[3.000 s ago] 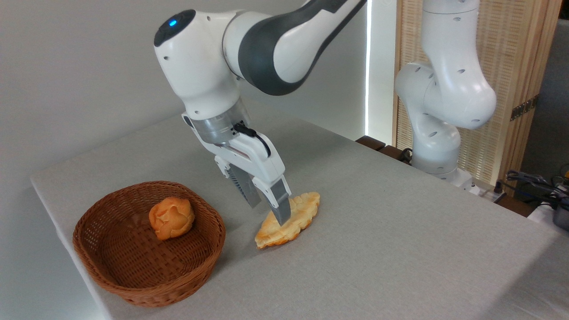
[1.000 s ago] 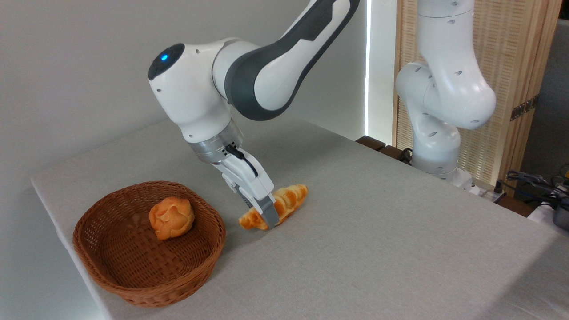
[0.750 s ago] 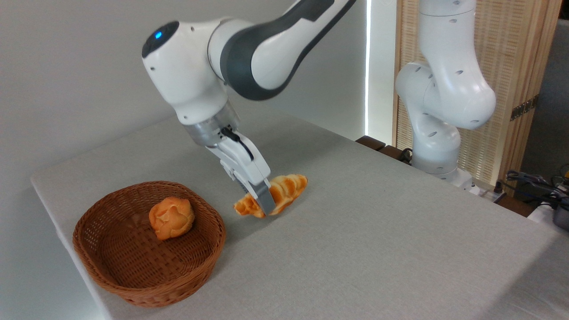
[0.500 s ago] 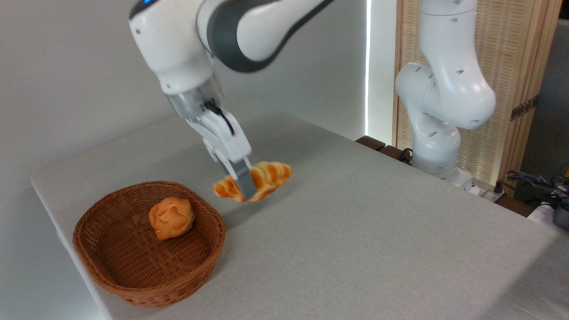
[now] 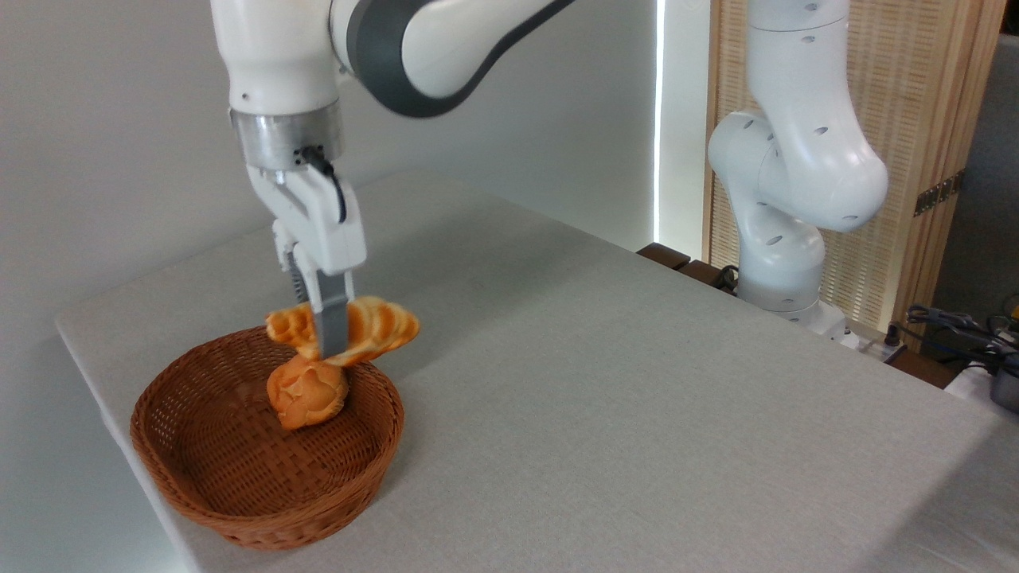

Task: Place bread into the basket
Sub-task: 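Lift the golden bread and carry it over the wicker basket, then lower the bread into the basket and open the gripper to release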

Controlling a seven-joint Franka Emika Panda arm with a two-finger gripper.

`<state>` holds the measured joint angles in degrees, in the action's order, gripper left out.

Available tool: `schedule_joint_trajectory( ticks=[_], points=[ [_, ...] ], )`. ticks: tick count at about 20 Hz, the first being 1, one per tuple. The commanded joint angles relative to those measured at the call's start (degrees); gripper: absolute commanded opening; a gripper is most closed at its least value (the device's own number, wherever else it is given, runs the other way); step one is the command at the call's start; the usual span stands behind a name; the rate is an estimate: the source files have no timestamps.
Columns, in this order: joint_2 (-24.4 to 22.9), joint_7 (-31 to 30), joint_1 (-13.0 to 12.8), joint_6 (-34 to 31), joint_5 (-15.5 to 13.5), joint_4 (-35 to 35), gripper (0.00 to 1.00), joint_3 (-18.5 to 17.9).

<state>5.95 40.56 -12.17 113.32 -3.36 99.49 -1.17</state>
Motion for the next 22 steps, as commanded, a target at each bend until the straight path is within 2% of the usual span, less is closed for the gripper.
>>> schedule_joint_trajectory(
  ticks=[1, 4, 8, 16, 20, 22],
  points=[
    [2.84, 0.31, 0.22, 5.67, -4.27, -1.41, 1.00, -0.50],
    [3.72, -0.31, 0.39, 9.02, -6.30, -1.41, 1.00, -1.03],
    [4.07, -2.24, 0.83, 10.69, -6.57, -1.41, 1.00, -1.12],
    [3.81, -4.44, 0.92, 10.61, -6.39, -3.16, 1.00, -1.12],
    [1.88, -6.37, 0.92, 9.64, -6.39, -3.43, 1.00, -1.12],
    [1.00, -7.51, 0.83, 6.24, -6.04, -5.61, 1.00, -1.12]
  ],
)
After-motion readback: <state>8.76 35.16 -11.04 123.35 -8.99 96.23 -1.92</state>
